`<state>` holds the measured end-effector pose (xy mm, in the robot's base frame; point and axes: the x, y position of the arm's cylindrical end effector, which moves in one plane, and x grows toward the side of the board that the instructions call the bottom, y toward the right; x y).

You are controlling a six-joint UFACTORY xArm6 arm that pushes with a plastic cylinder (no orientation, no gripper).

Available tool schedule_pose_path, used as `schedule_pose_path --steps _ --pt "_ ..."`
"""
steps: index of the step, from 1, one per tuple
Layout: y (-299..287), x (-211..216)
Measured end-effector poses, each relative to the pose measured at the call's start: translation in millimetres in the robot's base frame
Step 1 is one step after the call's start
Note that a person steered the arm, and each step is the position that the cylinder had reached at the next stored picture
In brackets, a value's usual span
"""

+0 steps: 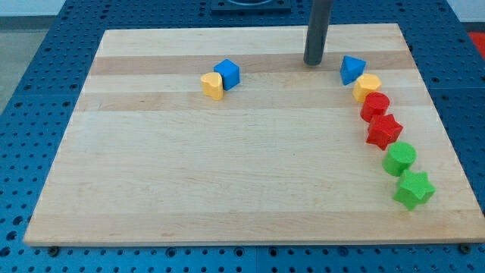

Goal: Slide the blue triangle slightly right

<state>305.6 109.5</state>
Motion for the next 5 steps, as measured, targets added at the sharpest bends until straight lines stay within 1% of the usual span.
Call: schedule_pose_path --steps 1,3,5 --pt "0 13" --pt "6 13" --pt "35 13"
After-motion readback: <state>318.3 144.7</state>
